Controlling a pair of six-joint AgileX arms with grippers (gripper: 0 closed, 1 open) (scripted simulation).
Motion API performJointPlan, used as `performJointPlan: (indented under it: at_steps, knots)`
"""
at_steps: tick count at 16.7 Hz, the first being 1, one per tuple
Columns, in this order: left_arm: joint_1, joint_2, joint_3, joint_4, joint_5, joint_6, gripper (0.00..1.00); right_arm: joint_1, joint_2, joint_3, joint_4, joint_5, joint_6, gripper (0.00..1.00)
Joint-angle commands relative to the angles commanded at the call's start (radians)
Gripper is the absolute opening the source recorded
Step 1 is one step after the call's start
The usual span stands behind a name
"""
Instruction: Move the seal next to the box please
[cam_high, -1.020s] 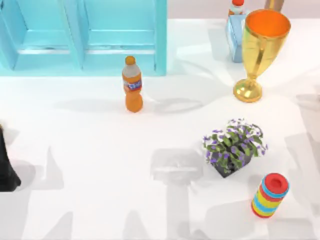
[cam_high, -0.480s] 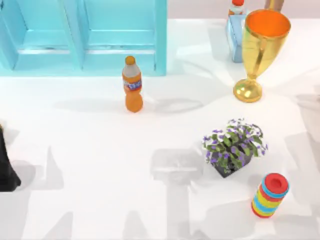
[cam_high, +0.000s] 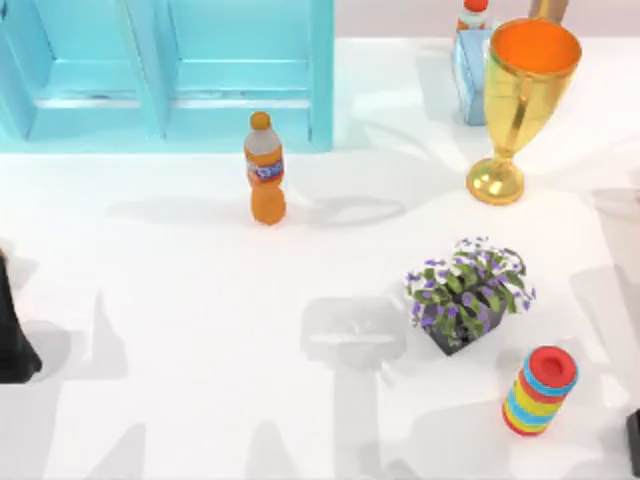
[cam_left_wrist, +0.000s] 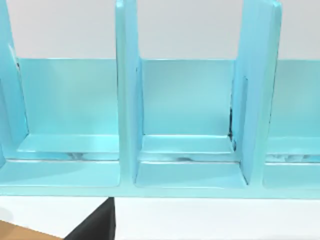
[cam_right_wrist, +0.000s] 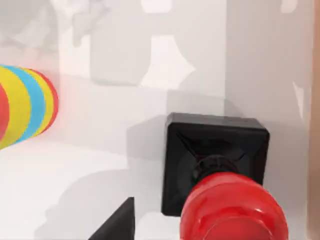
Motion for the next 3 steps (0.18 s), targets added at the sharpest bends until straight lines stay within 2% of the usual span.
performJointPlan:
  at_steps: [3]
  knots:
    - [0.000, 0.000, 0.000, 0.000, 0.000, 0.000, 1.00, 0.000, 0.000, 0.000, 0.000, 0.000, 0.000, 1.00]
